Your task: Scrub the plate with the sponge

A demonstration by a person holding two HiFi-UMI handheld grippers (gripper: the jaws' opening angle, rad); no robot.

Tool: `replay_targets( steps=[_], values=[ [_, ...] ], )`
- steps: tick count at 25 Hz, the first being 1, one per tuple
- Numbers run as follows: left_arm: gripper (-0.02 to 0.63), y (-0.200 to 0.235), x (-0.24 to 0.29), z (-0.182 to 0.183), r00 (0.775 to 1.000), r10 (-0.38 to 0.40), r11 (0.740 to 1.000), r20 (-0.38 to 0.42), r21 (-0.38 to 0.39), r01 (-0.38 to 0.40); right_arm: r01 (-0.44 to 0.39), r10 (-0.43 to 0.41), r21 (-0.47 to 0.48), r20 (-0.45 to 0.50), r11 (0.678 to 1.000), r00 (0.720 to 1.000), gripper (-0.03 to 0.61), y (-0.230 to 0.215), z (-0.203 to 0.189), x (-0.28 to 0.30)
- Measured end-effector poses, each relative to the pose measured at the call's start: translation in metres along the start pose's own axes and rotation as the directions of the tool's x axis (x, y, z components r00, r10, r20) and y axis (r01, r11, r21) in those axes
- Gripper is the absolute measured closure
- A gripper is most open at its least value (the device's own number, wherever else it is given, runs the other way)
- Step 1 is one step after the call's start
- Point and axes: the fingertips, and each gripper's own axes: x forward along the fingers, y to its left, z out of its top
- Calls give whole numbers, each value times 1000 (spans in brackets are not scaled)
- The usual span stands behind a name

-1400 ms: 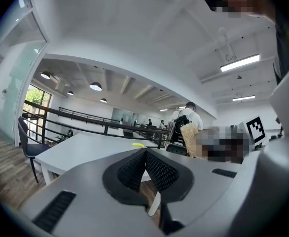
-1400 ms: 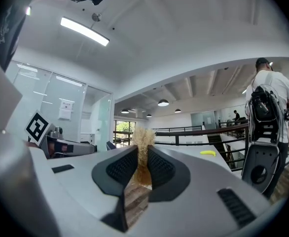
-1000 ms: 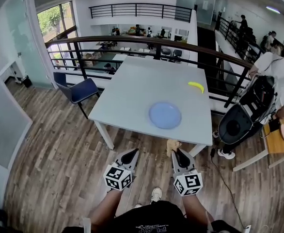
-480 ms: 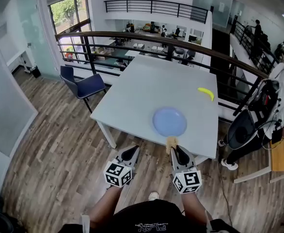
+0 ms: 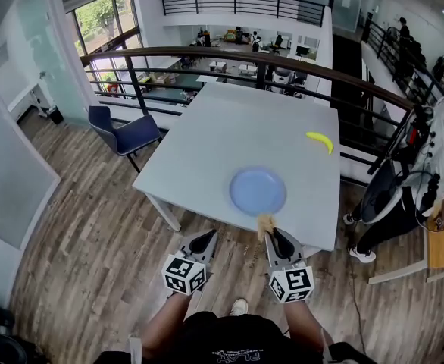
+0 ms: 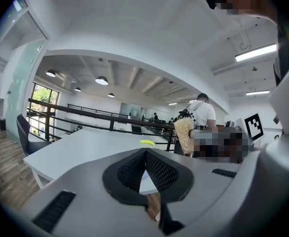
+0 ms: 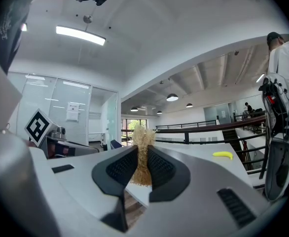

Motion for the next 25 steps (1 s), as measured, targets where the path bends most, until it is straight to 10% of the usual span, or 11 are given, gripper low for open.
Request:
replay_targets(
  steps=[25],
  values=[
    [601, 86, 101, 25, 998, -66, 998, -18, -8, 66, 23, -24, -58, -11, 998, 1000, 511, -24, 8, 125]
  ],
)
